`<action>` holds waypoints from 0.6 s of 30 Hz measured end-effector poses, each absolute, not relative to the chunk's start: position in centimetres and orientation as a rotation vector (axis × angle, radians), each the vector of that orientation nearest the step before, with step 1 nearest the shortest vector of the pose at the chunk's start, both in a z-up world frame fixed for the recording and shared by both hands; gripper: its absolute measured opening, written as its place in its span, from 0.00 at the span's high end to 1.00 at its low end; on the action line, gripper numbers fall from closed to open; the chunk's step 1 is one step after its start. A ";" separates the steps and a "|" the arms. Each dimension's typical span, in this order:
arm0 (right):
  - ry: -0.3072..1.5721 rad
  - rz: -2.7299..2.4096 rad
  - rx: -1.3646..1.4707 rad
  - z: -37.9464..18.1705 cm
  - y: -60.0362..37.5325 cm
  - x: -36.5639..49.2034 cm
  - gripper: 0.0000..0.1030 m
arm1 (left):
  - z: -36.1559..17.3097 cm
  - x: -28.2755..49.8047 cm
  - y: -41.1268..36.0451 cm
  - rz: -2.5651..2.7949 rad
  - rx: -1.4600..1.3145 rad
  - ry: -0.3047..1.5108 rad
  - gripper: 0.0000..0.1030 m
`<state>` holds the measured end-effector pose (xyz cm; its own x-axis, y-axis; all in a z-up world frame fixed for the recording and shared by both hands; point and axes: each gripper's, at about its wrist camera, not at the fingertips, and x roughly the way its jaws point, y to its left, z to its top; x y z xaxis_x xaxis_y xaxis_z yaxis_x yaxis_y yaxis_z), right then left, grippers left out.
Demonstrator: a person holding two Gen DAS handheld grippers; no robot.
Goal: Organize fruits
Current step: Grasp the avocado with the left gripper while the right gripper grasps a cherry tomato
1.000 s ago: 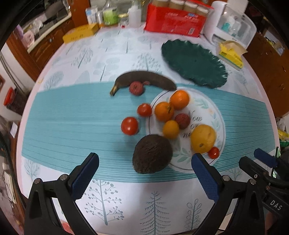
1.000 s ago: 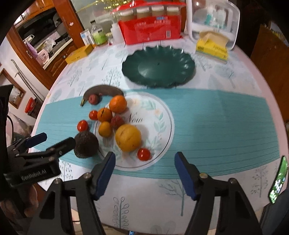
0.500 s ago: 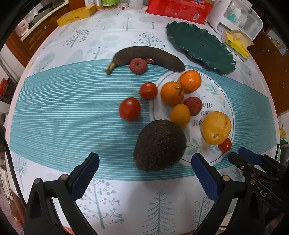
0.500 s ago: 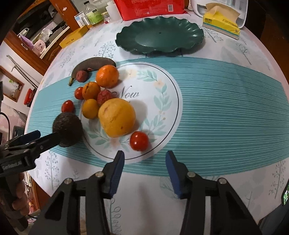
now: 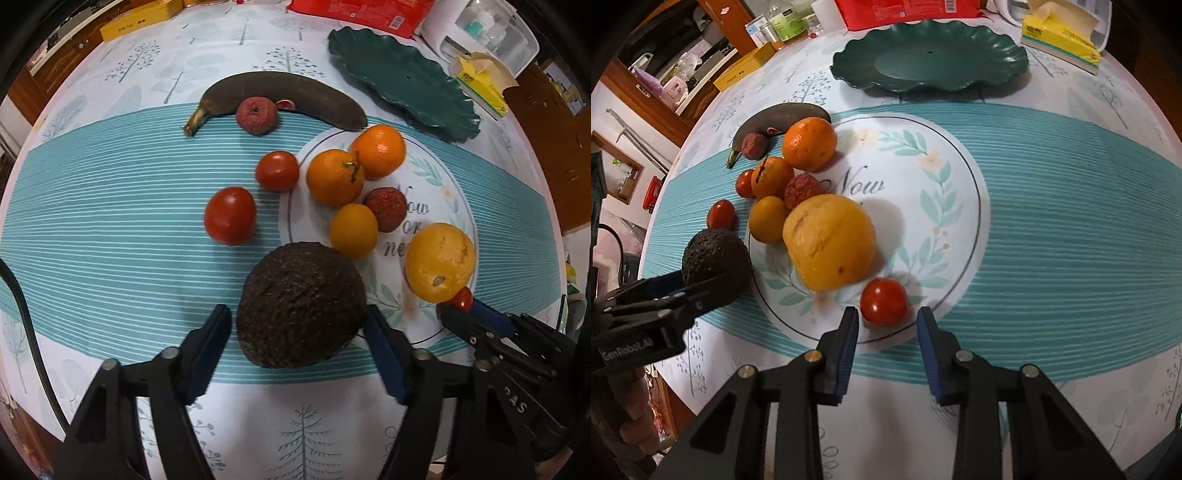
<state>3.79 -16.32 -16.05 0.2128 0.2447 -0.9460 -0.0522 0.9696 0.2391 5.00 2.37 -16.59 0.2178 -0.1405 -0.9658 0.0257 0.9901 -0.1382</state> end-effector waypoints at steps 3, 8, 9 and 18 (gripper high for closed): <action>1.334 0.210 0.144 -16.0 -16.0 3.7 0.75 | -16.9 5.0 2.0 -0.109 -0.079 1.348 0.36; 1.327 0.220 0.125 -15.8 -15.9 3.5 0.76 | -17.1 5.2 2.0 -0.110 -0.092 1.349 0.38; 1.324 0.223 0.127 -15.6 -15.9 3.4 0.76 | -17.2 5.1 2.1 -0.108 -0.094 1.353 0.38; 1.266 0.235 0.142 -12.7 -17.3 3.3 0.76 | -14.3 4.7 2.8 -0.089 -0.107 1.320 0.43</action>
<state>3.28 -17.26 -12.70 0.2810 0.2529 -0.9258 -0.0965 0.9672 0.2350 4.66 2.83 -14.25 0.2458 -0.1258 -0.9611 0.0047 0.9917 -0.1286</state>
